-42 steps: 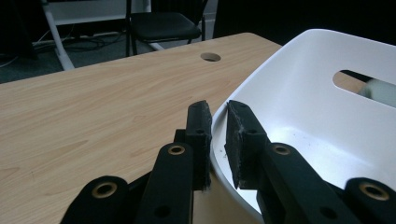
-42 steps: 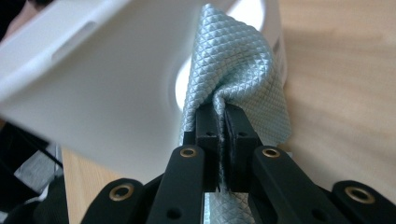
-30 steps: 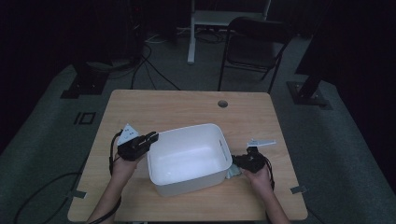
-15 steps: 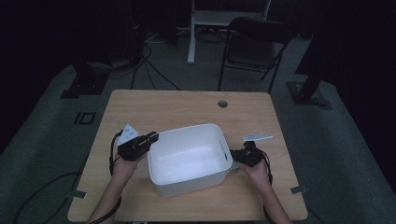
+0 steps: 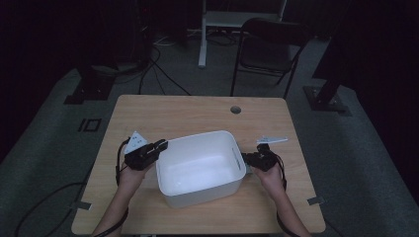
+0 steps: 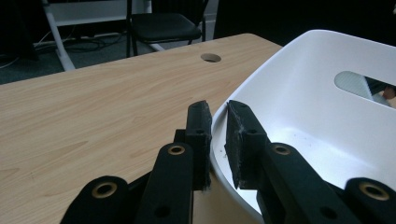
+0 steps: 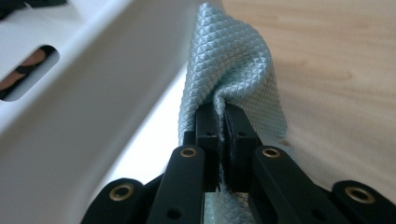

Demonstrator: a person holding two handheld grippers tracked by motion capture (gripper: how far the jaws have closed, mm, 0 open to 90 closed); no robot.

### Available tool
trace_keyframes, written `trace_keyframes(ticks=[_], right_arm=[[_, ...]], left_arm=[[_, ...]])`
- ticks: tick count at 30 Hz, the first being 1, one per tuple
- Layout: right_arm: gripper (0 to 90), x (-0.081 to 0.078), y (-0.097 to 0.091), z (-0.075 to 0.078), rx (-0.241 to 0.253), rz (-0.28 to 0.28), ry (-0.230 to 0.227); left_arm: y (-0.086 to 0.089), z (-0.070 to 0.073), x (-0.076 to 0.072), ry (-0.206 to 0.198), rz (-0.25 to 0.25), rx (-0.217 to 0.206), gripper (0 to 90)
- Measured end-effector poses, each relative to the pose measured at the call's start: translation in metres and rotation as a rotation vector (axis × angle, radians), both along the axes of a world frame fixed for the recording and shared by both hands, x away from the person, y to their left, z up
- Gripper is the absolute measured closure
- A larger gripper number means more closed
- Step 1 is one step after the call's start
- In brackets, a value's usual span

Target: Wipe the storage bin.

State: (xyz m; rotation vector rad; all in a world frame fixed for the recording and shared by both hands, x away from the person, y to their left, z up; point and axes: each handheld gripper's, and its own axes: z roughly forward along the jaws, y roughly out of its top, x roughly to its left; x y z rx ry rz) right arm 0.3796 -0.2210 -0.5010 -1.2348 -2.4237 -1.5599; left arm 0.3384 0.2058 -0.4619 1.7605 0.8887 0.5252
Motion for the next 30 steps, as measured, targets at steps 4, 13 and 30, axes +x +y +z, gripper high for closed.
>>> trace_keyframes(ticks=[4, 13, 30], right_arm=[[86.2, 0.004, 0.002, -0.010, -0.020, -0.003, 0.031], [86.3, 0.010, 0.003, 0.015, 0.022, -0.007, -0.023], [86.2, 0.021, -0.003, 0.022, 0.092, -0.024, -0.018]], left_arm=[[0.000, 0.000, 0.000, -0.002, -0.003, 0.003, 80.3], [0.000, 0.000, 0.000, -0.005, -0.002, 0.008, 80.3], [0.000, 0.000, 0.001, -0.003, -0.008, 0.006, 80.2]])
